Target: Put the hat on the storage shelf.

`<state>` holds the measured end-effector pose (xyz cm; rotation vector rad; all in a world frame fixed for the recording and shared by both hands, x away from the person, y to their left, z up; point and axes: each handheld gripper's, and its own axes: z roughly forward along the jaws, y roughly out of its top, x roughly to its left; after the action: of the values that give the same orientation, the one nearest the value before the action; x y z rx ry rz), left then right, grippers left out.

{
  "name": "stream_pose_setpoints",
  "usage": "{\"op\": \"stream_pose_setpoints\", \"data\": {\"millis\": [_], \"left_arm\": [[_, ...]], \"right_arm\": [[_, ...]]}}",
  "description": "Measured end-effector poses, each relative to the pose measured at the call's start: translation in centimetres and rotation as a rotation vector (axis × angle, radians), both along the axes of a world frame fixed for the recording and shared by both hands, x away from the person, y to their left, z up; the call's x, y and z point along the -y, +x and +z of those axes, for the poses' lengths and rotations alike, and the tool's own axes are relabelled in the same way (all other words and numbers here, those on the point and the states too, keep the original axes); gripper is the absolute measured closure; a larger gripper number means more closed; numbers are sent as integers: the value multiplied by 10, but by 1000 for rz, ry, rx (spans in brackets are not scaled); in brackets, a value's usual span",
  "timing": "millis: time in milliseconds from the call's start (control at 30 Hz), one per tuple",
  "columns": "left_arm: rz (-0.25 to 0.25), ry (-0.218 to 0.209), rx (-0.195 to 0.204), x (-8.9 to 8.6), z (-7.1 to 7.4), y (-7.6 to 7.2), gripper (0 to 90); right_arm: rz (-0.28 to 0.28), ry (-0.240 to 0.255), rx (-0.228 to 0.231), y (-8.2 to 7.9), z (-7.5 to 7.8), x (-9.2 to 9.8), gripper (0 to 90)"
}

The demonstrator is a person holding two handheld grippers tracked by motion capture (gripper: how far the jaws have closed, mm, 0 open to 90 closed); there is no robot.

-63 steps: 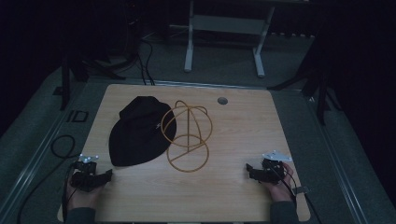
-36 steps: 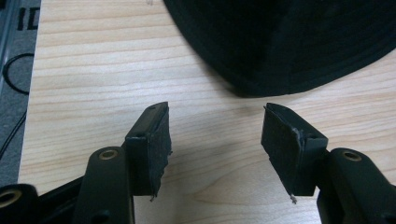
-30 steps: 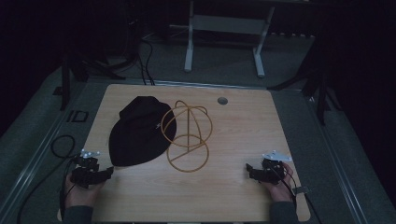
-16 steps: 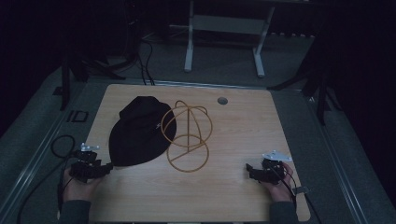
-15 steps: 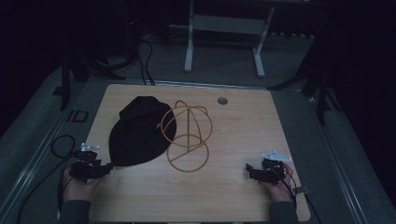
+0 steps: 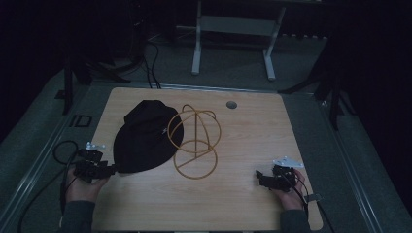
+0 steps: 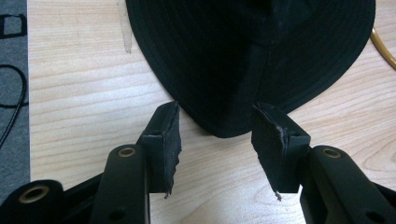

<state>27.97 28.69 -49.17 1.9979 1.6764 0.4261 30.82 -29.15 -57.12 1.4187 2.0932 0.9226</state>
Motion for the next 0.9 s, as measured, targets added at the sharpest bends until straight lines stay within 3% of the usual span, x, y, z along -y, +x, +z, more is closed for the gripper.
{"op": "stream_pose_setpoints", "data": {"millis": [900], "left_arm": [[-54,21,-47,9,23,26,550]], "right_arm": [[-2,0,0,0,0,0,151]]}}
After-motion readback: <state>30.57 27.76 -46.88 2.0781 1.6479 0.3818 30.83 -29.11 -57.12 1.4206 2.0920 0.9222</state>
